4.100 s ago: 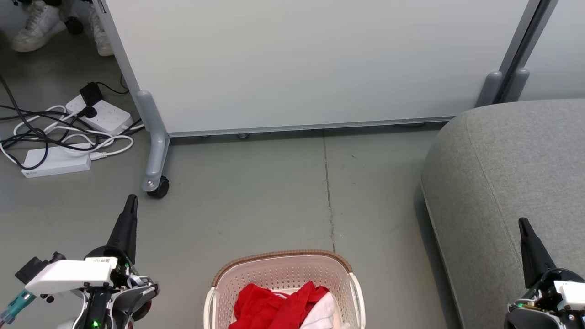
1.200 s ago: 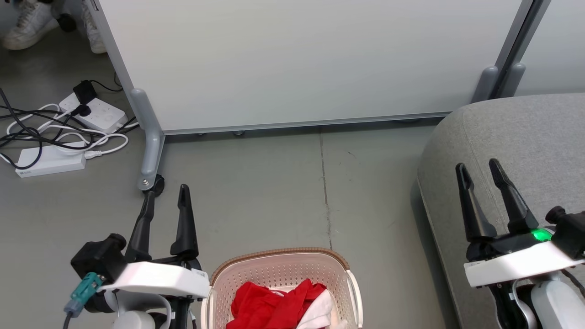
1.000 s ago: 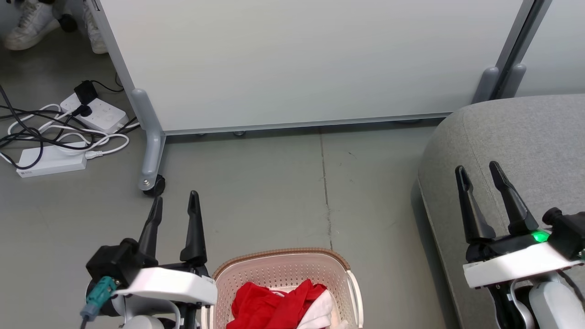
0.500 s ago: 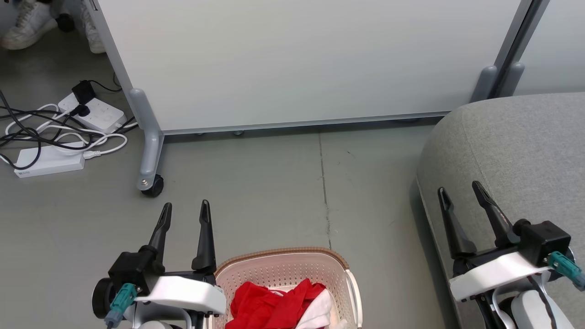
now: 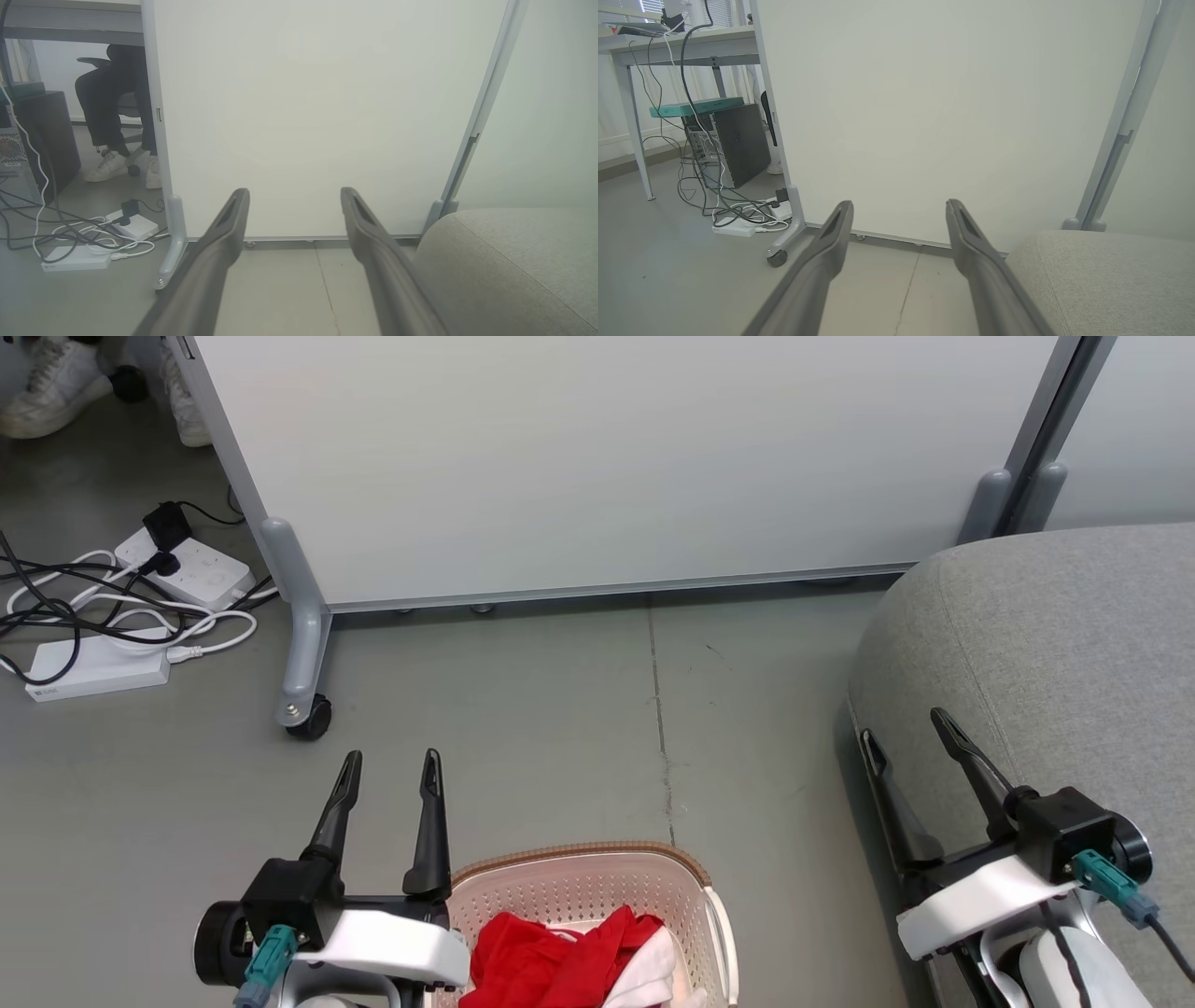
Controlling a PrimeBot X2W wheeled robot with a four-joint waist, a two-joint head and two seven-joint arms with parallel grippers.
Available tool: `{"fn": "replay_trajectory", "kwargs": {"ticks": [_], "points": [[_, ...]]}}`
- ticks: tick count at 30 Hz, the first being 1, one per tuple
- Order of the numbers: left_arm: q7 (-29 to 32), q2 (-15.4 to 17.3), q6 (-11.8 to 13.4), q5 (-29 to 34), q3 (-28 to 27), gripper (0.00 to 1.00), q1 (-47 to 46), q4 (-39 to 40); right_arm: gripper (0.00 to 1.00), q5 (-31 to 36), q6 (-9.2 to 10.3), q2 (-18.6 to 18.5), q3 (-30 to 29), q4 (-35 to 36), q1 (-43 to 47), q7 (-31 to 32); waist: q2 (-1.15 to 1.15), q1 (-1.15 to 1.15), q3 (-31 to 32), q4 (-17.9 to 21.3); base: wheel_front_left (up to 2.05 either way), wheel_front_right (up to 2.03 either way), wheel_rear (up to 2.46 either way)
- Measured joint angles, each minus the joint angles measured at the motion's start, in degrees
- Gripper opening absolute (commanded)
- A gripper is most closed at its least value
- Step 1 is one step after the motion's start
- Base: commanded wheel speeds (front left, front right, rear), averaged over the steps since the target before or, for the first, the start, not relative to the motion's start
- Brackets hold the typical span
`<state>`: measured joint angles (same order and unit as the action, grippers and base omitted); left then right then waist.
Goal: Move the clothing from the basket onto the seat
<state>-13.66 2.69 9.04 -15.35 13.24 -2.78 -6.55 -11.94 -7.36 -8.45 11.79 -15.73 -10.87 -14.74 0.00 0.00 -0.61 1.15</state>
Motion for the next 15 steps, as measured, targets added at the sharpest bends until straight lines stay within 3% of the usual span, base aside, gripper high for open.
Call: {"fn": "replay_trajectory", "kwargs": {"ticks": [15], "points": [[-1.5, 0.0, -0.7, 2.9, -0.2, 1.00, 0.5, 0.2, 1.00, 5.9, -0.07, 0.4, -0.1, -1.2, -0.5, -0.1, 0.00, 0.00, 0.0, 0.1, 0.00, 0.00, 0.00]]}}
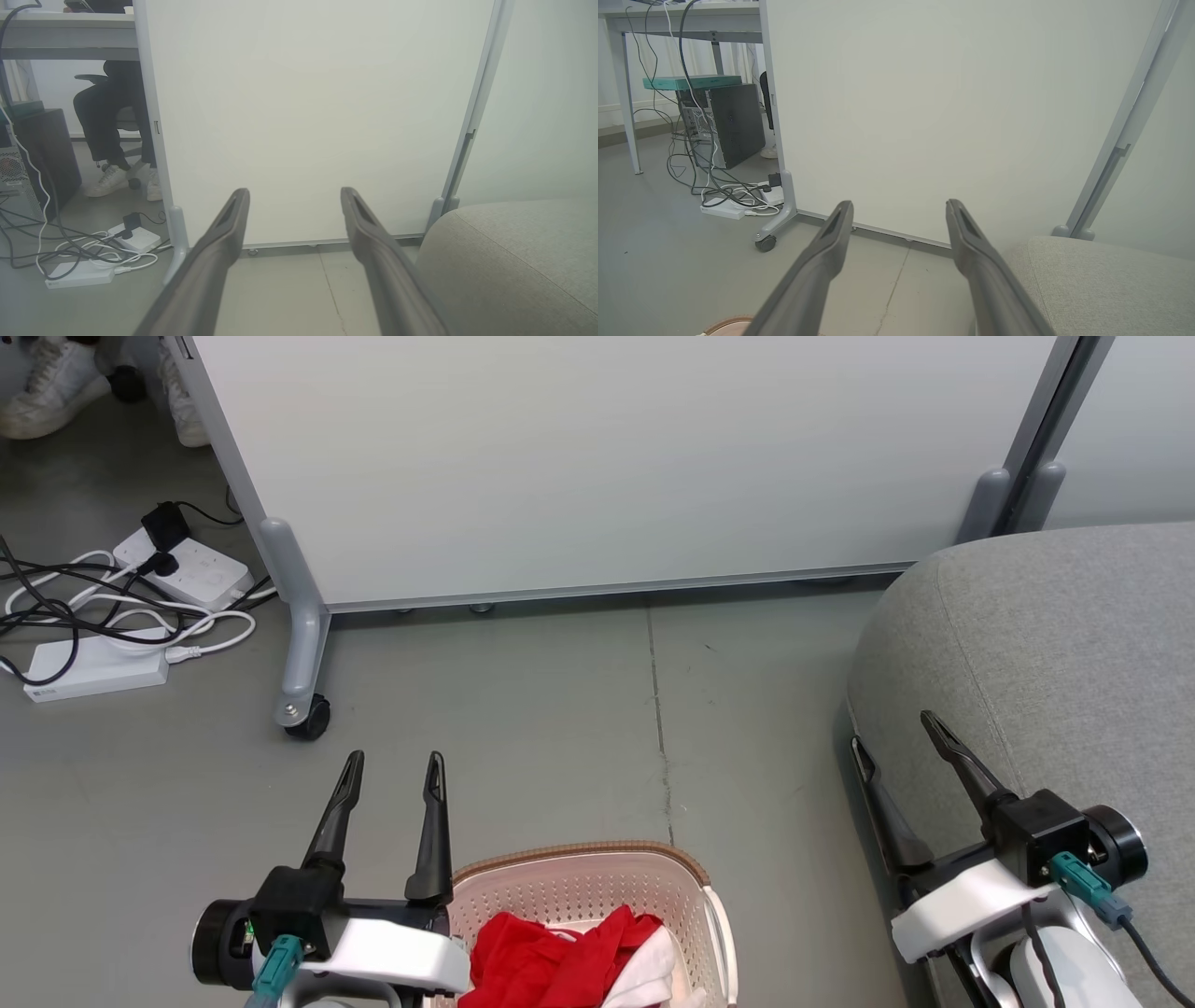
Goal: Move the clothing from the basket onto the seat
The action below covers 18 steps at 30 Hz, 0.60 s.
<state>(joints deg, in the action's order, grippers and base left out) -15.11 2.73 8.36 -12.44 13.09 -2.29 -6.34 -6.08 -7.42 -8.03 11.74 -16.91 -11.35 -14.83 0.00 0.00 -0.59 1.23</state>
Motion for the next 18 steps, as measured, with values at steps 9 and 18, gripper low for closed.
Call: {"fn": "replay_trajectory", "kwargs": {"ticks": [9, 18], "points": [[0.0, 0.0, -0.3, -0.2, -0.5, 1.00, 0.0, -0.3, 1.00, -0.1, 0.00, 0.5, -0.3, 0.0, -0.3, 0.0, 0.00, 0.00, -0.5, 0.3, 0.00, 0.00, 0.00], [0.0, 0.0, -1.0, -0.7, 0.0, 1.00, -0.1, -1.4, 1.00, -0.1, 0.00, 0.5, -0.8, 0.1, -0.4, 0.0, 0.00, 0.00, -1.5, 0.2, 0.00, 0.00, 0.00]]}}
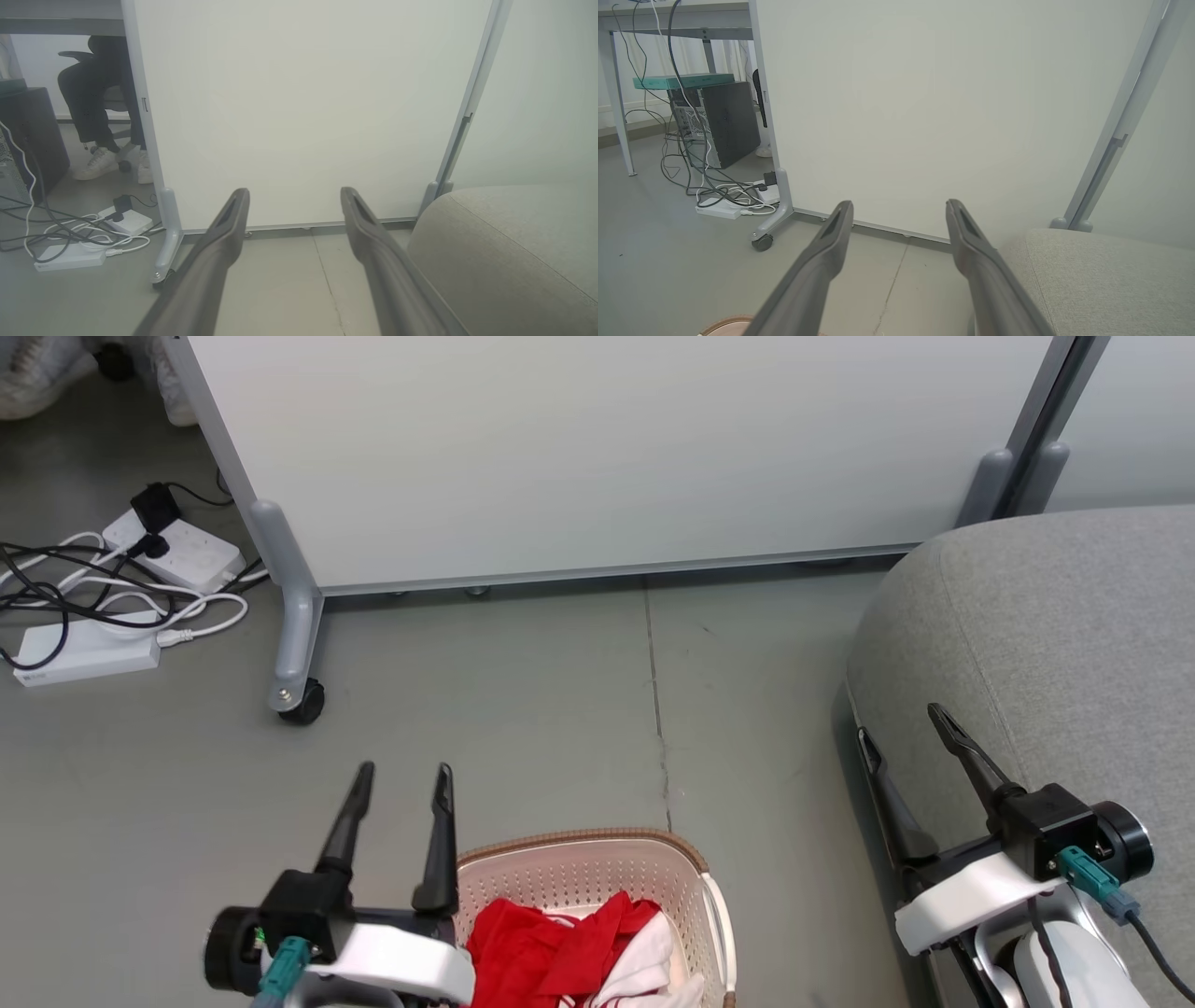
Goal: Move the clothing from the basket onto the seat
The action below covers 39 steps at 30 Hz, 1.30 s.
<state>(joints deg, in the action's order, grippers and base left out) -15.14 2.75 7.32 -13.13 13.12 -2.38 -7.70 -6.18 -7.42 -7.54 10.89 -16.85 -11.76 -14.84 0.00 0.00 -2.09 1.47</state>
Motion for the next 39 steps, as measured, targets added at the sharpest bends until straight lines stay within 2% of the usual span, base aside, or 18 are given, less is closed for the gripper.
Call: {"fn": "replay_trajectory", "kwargs": {"ticks": [5, 8, 15, 18, 26, 31, 36, 39], "points": [[0.0, 0.0, -3.2, -1.5, 2.2, 1.00, -0.5, -6.5, 1.00, 0.2, 0.00, -0.3, -0.5, 0.0, 0.0, 0.0, 0.00, 0.00, -2.1, 0.0, 0.00, 0.00, 0.00], [0.0, 0.0, -3.7, -0.8, 2.7, 1.00, -2.8, -8.8, 1.00, 0.4, 0.00, -0.3, -0.9, 0.5, -0.2, 0.0, 0.00, 0.00, -4.3, 0.1, 0.00, 0.00, 0.00], [0.0, 0.0, -4.9, 5.1, 4.8, 1.00, -8.3, -16.8, 1.00, 0.4, -0.01, 0.2, -2.7, 1.6, -2.0, 0.0, 0.00, 0.00, -11.3, 1.3, 0.00, 0.00, 0.00], [0.0, 0.4, -6.0, 10.1, 7.0, 1.00, -13.0, -23.5, 1.00, 0.2, -0.01, 0.7, -3.5, 2.5, -3.1, 0.0, 0.00, 0.00, -16.3, 2.1, 0.00, 0.00, 0.00], [0.0, 3.7, -7.1, 16.5, 11.6, 1.00, -23.9, -35.9, 1.00, 0.5, -0.01, 1.6, -3.8, 4.5, -6.2, 0.0, 0.00, 0.00, -26.1, 4.0, 0.00, 0.00, 0.00], [0.0, 7.4, -7.3, 22.1, 16.4, 1.00, -31.8, -46.2, 1.00, 0.5, -0.01, 2.4, -3.8, 5.9, -8.3, 0.0, 0.00, 0.00, -33.4, 5.6, 0.00, 0.00, 0.00], [0.0, 8.8, -8.3, 25.4, 20.9, 1.00, -38.6, -50.3, 1.00, 0.7, -0.01, 3.1, -5.0, 8.0, -9.2, -0.1, 0.00, 0.00, -40.2, 6.9, 0.00, 0.00, 0.00], [0.0, 9.3, -9.6, 26.7, 22.9, 1.00, -41.6, -55.5, 1.00, 0.0, -0.01, 3.6, -5.3, 9.4, -10.4, -0.1, 0.00, 0.00, -43.7, 7.4, 0.00, 0.00, 0.00]]}}
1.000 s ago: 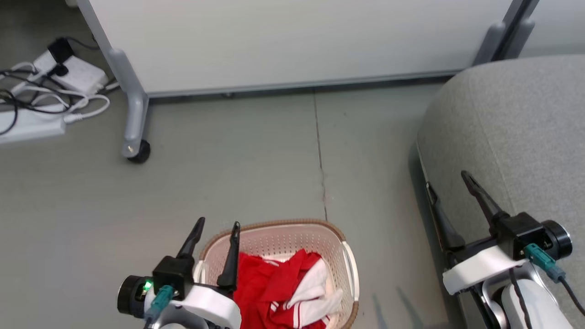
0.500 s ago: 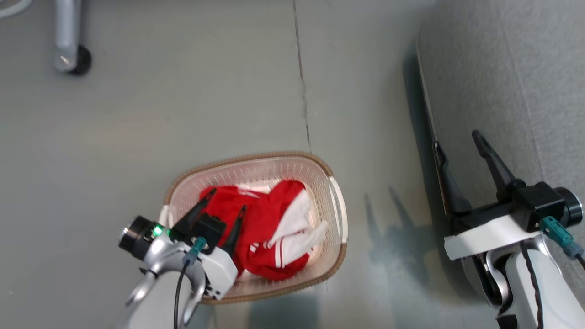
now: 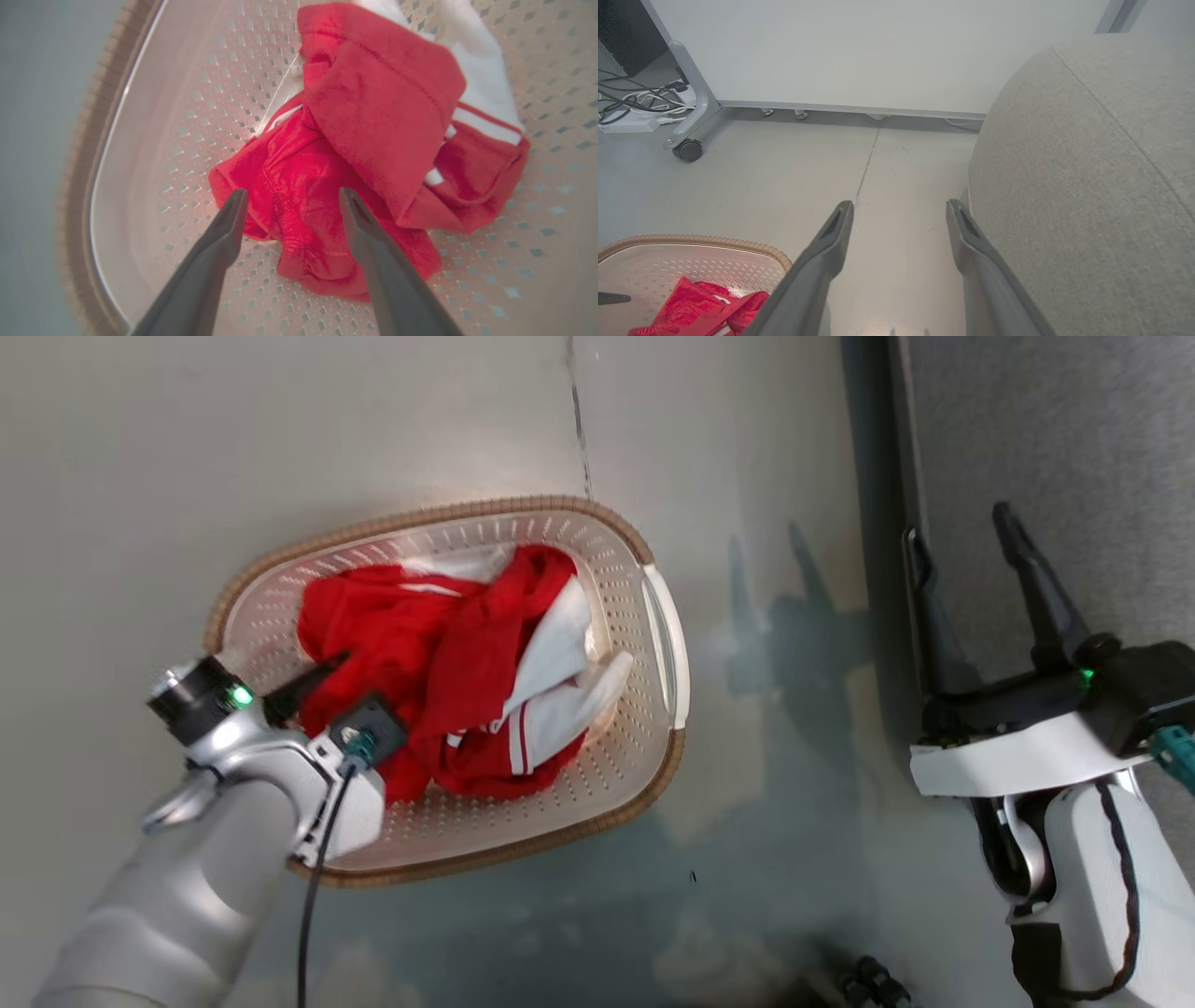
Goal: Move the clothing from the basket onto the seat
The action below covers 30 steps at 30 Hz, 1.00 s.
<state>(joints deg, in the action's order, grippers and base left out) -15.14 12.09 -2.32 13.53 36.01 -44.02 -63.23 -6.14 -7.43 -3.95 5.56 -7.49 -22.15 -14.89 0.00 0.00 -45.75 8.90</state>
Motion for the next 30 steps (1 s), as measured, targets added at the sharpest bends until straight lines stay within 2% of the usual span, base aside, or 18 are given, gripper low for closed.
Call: {"fn": "replay_trajectory", "kwargs": {"ticks": [9, 17, 23, 30], "points": [[0.2, 0.7, -1.6, 4.4, 5.5, 1.00, -9.9, -7.7, 1.00, -0.1, 0.00, 0.7, 2.0, 3.6, -3.6, 0.0, 0.00, 0.00, -7.5, 1.8, 0.00, 0.00, 0.00], [4.1, 1.4, -4.0, 5.6, 8.4, 1.00, -12.9, -10.0, 1.00, 0.0, 0.00, 0.9, 2.2, 5.8, -4.4, 0.0, 0.00, 0.00, -11.3, 3.7, 0.00, 0.00, 0.00], [7.9, 1.6, -4.4, 5.6, 9.7, 1.00, -13.2, -10.3, 1.00, -0.3, 0.00, 1.1, 3.0, 6.3, -4.7, 0.0, 0.00, 0.00, -12.5, 5.2, 0.00, 0.00, 0.00], [13.8, 1.6, -3.2, 5.6, 10.4, 1.00, -14.1, -10.4, 1.00, -1.5, 0.00, 1.2, 4.9, 5.5, -5.0, 0.0, 0.00, 0.00, -14.2, 6.8, 0.00, 0.00, 0.00]]}}
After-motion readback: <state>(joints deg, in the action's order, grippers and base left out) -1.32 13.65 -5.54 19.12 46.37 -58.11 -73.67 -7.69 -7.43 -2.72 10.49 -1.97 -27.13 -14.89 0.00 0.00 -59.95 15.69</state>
